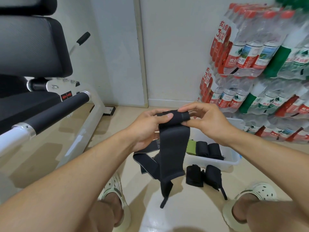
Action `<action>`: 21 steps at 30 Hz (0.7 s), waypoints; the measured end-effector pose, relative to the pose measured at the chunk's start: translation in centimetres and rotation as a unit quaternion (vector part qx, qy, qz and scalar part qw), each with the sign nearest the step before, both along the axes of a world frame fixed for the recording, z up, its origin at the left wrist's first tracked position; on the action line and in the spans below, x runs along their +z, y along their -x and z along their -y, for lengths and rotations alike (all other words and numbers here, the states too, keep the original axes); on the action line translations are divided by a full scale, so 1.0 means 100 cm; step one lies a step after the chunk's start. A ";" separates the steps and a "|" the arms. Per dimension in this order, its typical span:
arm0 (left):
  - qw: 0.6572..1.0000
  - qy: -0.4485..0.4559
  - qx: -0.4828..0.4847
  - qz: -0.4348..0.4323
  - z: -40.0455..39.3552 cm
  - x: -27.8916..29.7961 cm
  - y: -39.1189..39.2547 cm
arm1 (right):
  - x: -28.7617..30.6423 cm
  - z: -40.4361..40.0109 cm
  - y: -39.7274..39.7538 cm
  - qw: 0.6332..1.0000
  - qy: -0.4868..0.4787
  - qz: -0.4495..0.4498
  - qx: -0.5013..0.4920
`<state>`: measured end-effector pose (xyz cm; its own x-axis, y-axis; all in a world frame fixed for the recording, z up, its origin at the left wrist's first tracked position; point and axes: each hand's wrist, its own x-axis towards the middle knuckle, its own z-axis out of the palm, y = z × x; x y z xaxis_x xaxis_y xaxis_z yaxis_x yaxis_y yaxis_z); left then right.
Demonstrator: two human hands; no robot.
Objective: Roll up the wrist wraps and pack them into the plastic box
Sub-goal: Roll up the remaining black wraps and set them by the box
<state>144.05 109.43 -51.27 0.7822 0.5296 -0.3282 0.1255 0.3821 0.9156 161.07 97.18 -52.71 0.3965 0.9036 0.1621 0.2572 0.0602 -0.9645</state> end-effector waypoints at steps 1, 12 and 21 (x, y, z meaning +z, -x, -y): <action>1.000 -0.003 0.001 0.004 -0.001 0.000 0.000 | 0.000 0.001 -0.001 1.000 0.011 -0.016 0.010; 0.996 -0.073 0.001 0.044 0.000 -0.003 0.001 | -0.002 0.003 0.002 0.989 0.082 -0.111 0.055; 0.999 -0.026 0.008 0.039 0.003 -0.006 0.000 | -0.002 0.000 0.006 0.997 0.016 -0.071 0.003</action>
